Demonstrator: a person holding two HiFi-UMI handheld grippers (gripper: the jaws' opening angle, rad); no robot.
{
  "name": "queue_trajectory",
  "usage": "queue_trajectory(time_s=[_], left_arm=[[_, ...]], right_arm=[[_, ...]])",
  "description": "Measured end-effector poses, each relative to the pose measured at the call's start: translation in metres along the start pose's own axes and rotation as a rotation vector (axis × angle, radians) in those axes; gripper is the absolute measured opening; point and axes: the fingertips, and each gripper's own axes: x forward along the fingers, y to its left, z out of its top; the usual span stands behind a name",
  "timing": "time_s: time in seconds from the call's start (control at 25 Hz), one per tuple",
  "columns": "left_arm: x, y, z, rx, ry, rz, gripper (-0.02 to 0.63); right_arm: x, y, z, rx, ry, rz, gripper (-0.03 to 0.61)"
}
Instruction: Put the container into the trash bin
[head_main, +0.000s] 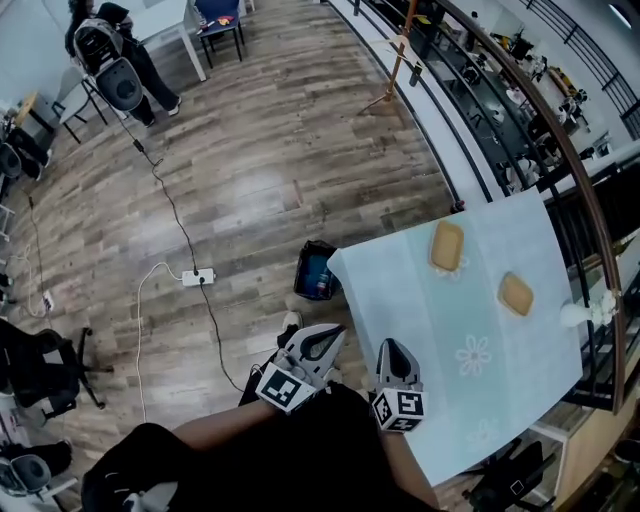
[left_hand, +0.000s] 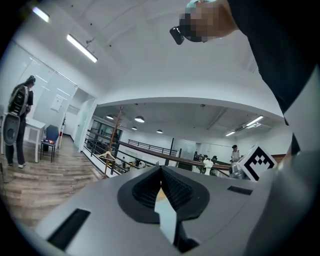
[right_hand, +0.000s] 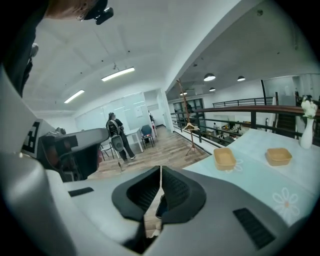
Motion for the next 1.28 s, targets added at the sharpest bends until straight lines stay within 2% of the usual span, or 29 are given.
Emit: queue_trajectory(time_s=[0.36, 0.52, 0.68, 0.88, 1.28], left_arm=[[0.030, 0.069, 0.019, -0.039, -0.003, -0.119, 0.014], [0.033, 0.082, 0.020, -0.067, 0.011, -0.172, 0.014], [0.043, 0.091, 0.018, -0.055, 0.005, -0.208, 0.014], [0.062, 0.096, 0.020, -0.090, 0.020, -0.228, 0.014], [0.125, 0.097, 0.026, -0.039, 0.055, -0.247, 0.014]], right_arm=[[0.053, -0.007, 0.026, 0.064, 0.013, -0.186, 0.035], [0.056, -0.007, 0.028, 0.115, 0.001, -0.242, 0.035], [0.052, -0.025, 0.027, 0.164, -0.002, -0.319, 0.035], [0.048, -0.063, 0.031, 0.195, 0.015, -0.405, 0.035], [0.079, -0.178, 0.036, 0.195, 0.035, -0.485, 0.037]])
